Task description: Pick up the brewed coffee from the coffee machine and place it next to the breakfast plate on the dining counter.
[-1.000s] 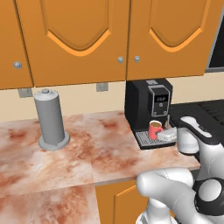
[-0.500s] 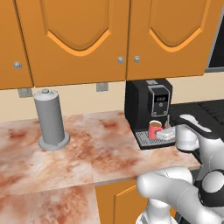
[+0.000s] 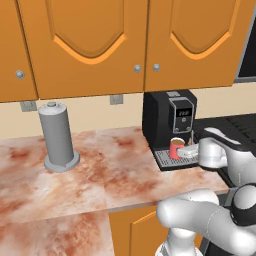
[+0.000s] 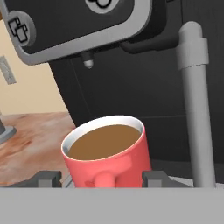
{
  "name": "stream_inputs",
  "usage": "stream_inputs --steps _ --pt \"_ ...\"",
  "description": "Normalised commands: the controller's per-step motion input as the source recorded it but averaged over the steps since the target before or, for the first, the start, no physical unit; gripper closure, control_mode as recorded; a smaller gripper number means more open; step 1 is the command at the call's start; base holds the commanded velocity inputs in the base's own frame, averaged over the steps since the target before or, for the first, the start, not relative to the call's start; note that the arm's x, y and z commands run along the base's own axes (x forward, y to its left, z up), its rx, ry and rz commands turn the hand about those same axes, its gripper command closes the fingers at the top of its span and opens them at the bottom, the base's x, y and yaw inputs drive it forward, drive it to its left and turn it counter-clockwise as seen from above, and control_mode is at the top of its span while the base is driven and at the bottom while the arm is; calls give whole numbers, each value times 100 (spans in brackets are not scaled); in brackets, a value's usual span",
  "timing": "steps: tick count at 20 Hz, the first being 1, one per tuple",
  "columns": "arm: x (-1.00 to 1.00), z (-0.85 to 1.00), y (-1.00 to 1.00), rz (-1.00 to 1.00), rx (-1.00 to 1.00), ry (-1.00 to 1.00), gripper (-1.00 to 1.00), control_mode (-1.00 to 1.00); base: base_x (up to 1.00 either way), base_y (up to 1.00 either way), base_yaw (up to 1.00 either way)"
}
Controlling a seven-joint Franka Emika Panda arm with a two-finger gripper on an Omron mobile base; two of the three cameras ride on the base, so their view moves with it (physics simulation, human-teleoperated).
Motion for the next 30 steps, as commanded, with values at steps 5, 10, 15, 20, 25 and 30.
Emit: stream_inputs --steps 5,10,15,20,25,30 --pt "2 -10 0 0 0 0 100 -100 0 0 0" --pt "0 -9 0 2 0 0 100 -100 0 0 0" --pt "-1 0 0 0 0 0 100 -100 0 0 0" --pt "-42 6 6 16 -1 -5 100 -100 0 0 0" --pt "-77 44 9 24 -2 -6 100 -100 0 0 0" --pt "-43 95 0 18 0 -9 100 -100 0 0 0"
